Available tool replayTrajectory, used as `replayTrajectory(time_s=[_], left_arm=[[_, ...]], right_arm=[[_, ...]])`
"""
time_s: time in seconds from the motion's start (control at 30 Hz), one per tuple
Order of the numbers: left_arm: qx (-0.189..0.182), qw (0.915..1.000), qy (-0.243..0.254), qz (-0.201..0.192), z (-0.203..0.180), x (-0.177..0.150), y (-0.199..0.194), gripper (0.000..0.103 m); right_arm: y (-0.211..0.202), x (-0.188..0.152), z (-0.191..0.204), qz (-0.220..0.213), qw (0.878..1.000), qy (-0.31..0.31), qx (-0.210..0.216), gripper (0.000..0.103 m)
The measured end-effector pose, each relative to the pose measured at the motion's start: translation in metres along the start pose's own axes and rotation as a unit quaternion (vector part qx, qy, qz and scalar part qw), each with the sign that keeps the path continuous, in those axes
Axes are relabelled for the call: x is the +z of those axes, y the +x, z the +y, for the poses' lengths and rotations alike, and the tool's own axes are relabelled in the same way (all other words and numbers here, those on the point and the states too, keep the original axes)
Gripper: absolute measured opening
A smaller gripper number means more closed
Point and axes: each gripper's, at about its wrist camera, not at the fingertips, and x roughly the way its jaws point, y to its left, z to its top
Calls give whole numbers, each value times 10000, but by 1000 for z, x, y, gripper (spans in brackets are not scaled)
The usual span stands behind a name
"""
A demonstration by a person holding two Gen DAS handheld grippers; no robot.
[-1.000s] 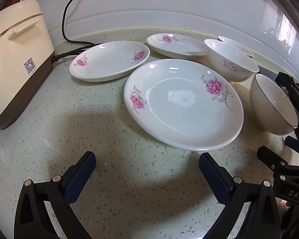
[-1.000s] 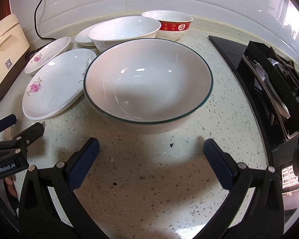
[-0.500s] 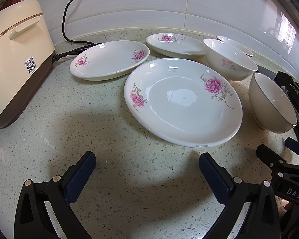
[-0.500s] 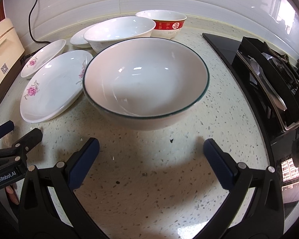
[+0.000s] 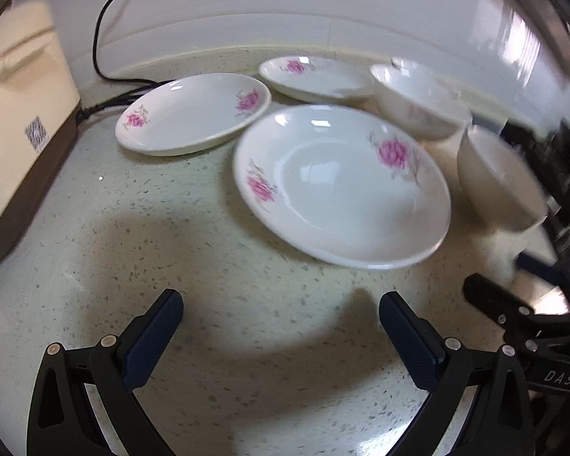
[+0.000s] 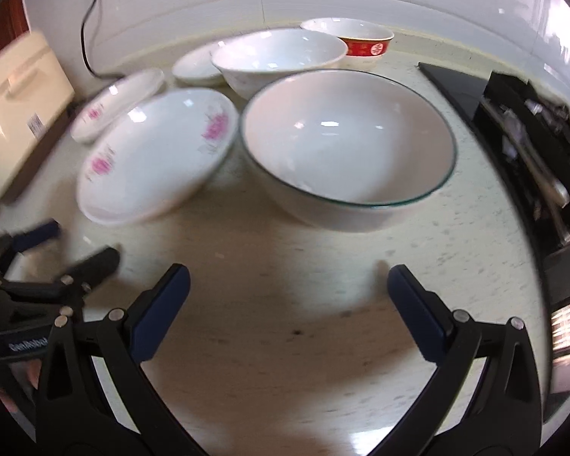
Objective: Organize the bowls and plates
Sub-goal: 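Close the left gripper on the large pink-flower plate rim while the right gripper grips it too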
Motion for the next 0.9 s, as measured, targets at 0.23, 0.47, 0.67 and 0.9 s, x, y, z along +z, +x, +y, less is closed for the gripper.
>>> replayTrajectory(time_s=[0.23, 0.47, 0.67, 0.9], left_arm=[[-1133, 9838, -1369, -228, 69, 27, 2, 103], [-205, 9912, -1252, -385, 51, 48, 21, 94], [77, 9936, -960, -596, 23, 56, 30, 31], [-192, 9937, -888, -650, 25, 54, 30, 19]], right_arm=[[6, 15, 9, -245, 9884, 712, 1317, 103], [25, 36, 22, -380, 9817, 1011, 1567, 74], [34, 43, 21, -457, 9791, 1163, 1606, 42], [39, 37, 9, -429, 9773, 1397, 1531, 19]])
